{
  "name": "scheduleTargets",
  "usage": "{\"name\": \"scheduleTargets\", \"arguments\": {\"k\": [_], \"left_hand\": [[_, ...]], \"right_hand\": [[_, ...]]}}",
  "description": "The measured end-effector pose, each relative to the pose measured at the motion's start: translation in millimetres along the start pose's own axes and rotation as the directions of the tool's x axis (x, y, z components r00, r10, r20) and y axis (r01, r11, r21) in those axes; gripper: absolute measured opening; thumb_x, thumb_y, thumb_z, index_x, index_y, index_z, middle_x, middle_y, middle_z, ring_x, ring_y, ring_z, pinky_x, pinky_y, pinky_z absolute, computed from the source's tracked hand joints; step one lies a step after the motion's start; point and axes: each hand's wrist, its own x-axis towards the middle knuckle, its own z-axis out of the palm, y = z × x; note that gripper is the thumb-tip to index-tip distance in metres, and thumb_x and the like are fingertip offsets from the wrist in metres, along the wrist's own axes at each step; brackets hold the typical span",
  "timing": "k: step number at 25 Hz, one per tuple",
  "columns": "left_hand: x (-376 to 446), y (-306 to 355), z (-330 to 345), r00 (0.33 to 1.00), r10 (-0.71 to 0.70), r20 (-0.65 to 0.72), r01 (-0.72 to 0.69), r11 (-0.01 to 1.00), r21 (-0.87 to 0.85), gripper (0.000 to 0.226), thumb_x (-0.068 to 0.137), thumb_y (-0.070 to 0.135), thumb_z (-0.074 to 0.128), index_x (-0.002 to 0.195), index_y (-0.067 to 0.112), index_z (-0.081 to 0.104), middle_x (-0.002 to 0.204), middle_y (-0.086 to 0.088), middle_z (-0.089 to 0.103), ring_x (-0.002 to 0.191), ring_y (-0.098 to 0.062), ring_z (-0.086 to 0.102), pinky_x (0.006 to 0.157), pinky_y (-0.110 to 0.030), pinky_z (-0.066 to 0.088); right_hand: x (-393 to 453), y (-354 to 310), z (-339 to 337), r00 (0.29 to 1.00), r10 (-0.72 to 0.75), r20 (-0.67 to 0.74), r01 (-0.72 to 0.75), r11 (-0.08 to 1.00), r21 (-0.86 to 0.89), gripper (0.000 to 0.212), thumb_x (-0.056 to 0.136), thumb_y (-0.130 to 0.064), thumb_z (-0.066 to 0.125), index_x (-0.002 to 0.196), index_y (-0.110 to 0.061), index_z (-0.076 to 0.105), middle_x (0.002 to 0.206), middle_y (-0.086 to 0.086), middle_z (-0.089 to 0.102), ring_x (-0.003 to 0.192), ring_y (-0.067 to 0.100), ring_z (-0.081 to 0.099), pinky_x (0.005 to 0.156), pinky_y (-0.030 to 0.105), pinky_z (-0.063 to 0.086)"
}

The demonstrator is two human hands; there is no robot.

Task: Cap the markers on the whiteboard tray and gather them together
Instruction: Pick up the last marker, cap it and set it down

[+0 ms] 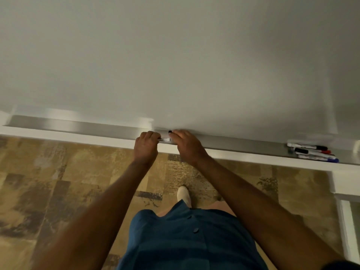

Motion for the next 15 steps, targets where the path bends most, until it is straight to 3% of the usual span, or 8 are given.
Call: {"name": "scheduleTargets", "arguments": {"k": [3,7,10,12,14,15], "left_hand": [[-7.9,-8.6,-3.7,0.999,-0.009,-0.044,0.006,0.998,-0.066,0.018,0.091,0.004,0.061,0.106,0.010,0.068,0.103,-0.010,0.069,0.096,-0.031,0.058,0.080,-0.042,0.048],[-10.9,-9.1,-6.9,0.993,-0.088,-0.082,0.054,0.937,-0.345,0.012,0.096,0.010,0.060,0.105,0.010,0.067,0.098,-0.008,0.069,0.091,-0.027,0.058,0.079,-0.038,0.048],[-8.9,-1.6,-9.2,0.968,-0.248,-0.026,0.189,0.796,-0.575,0.006,0.096,0.016,0.062,0.098,0.021,0.064,0.089,0.008,0.067,0.082,-0.009,0.063,0.067,-0.022,0.047],[-8.0,6.5,-9.8,0.925,-0.375,0.062,0.285,0.575,-0.767,0.009,0.094,0.015,0.065,0.099,0.021,0.062,0.088,0.007,0.070,0.080,-0.004,0.067,0.068,-0.022,0.053],[-7.7,15.0,-11.8,0.870,-0.447,0.208,0.330,0.213,-0.920,0.022,0.093,0.011,0.067,0.113,0.013,0.058,0.100,-0.010,0.072,0.088,-0.017,0.073,0.079,-0.036,0.062],[-8.6,19.1,-12.2,0.852,-0.444,0.279,0.325,0.029,-0.945,0.031,0.093,0.009,0.068,0.121,0.011,0.054,0.106,-0.017,0.070,0.090,-0.023,0.074,0.083,-0.038,0.062]], "right_hand": [[12.4,-2.8,8.6,0.991,-0.006,0.134,0.025,0.990,-0.138,0.077,0.083,-0.005,0.068,0.153,-0.015,0.039,0.159,0.007,0.039,0.140,0.028,0.040,0.114,0.041,0.038],[11.2,0.4,16.3,0.999,0.019,0.047,-0.013,0.992,-0.125,0.040,0.093,-0.011,0.056,0.134,-0.011,0.058,0.148,0.009,0.048,0.133,0.029,0.046,0.107,0.039,0.041],[3.9,12.3,10.7,0.997,0.077,-0.013,-0.078,0.990,-0.117,0.021,0.094,-0.010,0.053,0.113,-0.012,0.063,0.126,0.010,0.058,0.120,0.028,0.053,0.093,0.037,0.045],[-1.8,22.0,3.7,0.990,0.135,-0.035,-0.139,0.982,-0.128,0.014,0.092,-0.009,0.055,0.105,-0.013,0.060,0.112,0.009,0.060,0.107,0.028,0.056,0.080,0.037,0.046],[-10.9,28.3,-1.2,0.975,0.211,-0.072,-0.214,0.976,-0.046,0.017,0.091,-0.006,0.057,0.105,-0.016,0.057,0.107,0.007,0.061,0.099,0.027,0.058,0.072,0.034,0.045],[-15.8,29.7,-3.8,0.958,0.268,-0.103,-0.261,0.962,0.076,0.021,0.091,-0.004,0.058,0.107,-0.017,0.057,0.108,0.005,0.061,0.099,0.025,0.059,0.073,0.032,0.046]]}}
